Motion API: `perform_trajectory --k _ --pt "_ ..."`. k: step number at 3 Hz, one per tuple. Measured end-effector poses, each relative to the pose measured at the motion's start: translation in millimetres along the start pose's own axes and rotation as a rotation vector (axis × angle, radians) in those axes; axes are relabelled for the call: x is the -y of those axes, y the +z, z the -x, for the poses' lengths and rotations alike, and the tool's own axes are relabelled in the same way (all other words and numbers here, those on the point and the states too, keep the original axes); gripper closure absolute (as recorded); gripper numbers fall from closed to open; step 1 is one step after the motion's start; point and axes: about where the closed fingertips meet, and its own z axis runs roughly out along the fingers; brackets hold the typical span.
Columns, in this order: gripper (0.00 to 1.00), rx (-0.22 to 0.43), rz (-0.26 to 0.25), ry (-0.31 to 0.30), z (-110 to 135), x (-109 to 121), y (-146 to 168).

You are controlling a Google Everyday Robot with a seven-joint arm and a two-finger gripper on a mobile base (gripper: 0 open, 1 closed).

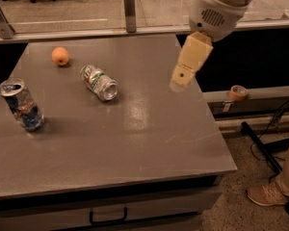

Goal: Place 7up can upright

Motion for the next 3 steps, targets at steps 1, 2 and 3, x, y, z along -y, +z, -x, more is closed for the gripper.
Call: perform_trajectory --k 1,2,3 --pt "0.0 0.022 -0.007 0.082 13 2 0" --pt "0.0 0.023 -0.008 0.082 13 2 0" --pt "0.0 0.061 0.027 0.059 60 -5 21"
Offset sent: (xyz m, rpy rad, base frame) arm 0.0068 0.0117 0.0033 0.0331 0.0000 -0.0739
